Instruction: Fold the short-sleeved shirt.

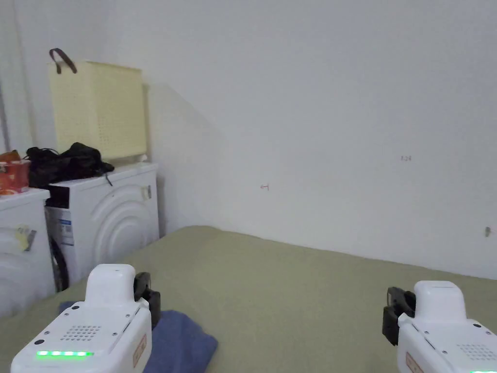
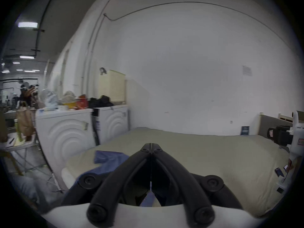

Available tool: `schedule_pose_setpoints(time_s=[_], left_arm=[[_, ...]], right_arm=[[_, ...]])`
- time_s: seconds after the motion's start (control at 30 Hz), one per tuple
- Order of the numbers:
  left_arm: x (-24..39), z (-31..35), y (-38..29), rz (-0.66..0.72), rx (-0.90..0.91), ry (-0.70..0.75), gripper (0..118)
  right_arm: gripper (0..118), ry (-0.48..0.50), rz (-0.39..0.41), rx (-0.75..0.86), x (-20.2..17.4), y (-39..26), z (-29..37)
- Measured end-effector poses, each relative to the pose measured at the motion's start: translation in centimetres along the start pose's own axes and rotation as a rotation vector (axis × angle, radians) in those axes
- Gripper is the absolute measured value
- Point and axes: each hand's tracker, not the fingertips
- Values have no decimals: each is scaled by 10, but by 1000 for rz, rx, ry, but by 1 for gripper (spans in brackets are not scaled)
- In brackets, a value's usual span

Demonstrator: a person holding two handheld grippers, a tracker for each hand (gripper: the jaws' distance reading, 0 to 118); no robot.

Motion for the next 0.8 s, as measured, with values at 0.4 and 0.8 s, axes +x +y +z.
schedule_pose_setpoints(time_s=[0.4, 0.8], left_arm=[[-91, 52, -20, 14, -46, 235, 0], [-89, -85, -4, -23, -194, 66, 0]], right_arm=[[0, 286, 12, -27, -123, -10, -44], [0, 279, 34, -30, -130, -10, -99]])
